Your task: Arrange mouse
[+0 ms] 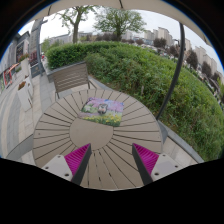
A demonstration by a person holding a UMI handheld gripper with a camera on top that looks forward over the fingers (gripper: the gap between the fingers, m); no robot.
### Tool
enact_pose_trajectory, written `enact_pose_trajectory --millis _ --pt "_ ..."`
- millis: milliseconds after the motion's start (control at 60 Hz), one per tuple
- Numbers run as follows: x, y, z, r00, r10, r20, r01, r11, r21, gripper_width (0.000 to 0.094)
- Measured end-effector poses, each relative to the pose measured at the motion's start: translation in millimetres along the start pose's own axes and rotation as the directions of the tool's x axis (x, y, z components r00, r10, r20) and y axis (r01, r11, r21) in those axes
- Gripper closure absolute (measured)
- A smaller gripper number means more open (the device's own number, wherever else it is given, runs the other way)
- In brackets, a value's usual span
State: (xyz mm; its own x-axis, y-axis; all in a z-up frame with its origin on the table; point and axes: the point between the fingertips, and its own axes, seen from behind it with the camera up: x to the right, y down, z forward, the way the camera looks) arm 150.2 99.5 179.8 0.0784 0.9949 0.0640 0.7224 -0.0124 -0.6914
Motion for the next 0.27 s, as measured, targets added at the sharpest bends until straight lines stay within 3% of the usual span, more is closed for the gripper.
enact_pose_trajectory --millis 267 --pt "12.5 1.1 -5.7 0.999 0.033 0.004 -0.033 0.999 0.021 0.0092"
